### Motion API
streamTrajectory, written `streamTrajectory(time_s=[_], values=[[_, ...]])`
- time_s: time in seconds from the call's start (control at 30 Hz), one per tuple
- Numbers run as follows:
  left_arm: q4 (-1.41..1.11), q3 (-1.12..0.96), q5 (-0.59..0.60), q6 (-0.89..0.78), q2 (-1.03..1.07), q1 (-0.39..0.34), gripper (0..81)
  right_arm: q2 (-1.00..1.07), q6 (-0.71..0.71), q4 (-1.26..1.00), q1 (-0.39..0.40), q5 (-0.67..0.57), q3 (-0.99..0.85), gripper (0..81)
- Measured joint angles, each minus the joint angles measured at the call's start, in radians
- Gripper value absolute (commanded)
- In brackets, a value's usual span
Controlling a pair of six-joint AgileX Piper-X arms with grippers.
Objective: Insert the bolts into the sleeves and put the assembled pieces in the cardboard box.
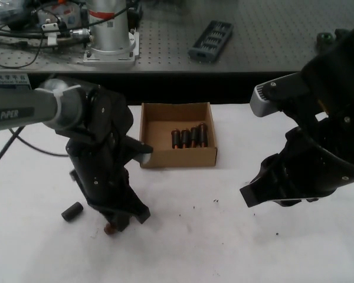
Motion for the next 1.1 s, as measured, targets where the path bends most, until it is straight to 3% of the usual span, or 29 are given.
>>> streamTrajectory(time_s=[0.27,0.53,0.73,0.83,1.0,1.03,1.1], values=[[0.012,0.005,0.369,-0.295,0.022,-0.103,0.6,0.0,0.0,0.0,0.0,0.106,0.0,26.8],[-0.268,0.006,0.447,-0.62,0.022,-0.196,0.6,0.0,0.0,0.0,0.0,0.136,0.0,26.8],[-0.406,0.006,0.449,-0.751,0.022,-0.224,0.1,0.0,0.0,0.0,0.0,0.138,0.0,26.8],[-0.483,0.006,0.452,-0.76,0.022,-0.236,9.4,0.0,0.0,0.0,0.0,0.138,0.0,26.8],[-0.529,0.006,0.456,-0.756,0.022,-0.237,48.8,0.0,0.0,0.0,0.0,0.138,0.0,26.8],[-0.529,0.006,0.452,-0.756,0.022,-0.237,53.4,0.0,0.0,0.0,0.0,0.138,0.0,26.8],[-0.529,0.006,0.447,-0.756,0.022,-0.237,50.8,0.0,0.0,0.0,0.0,0.138,0.0,26.8]])
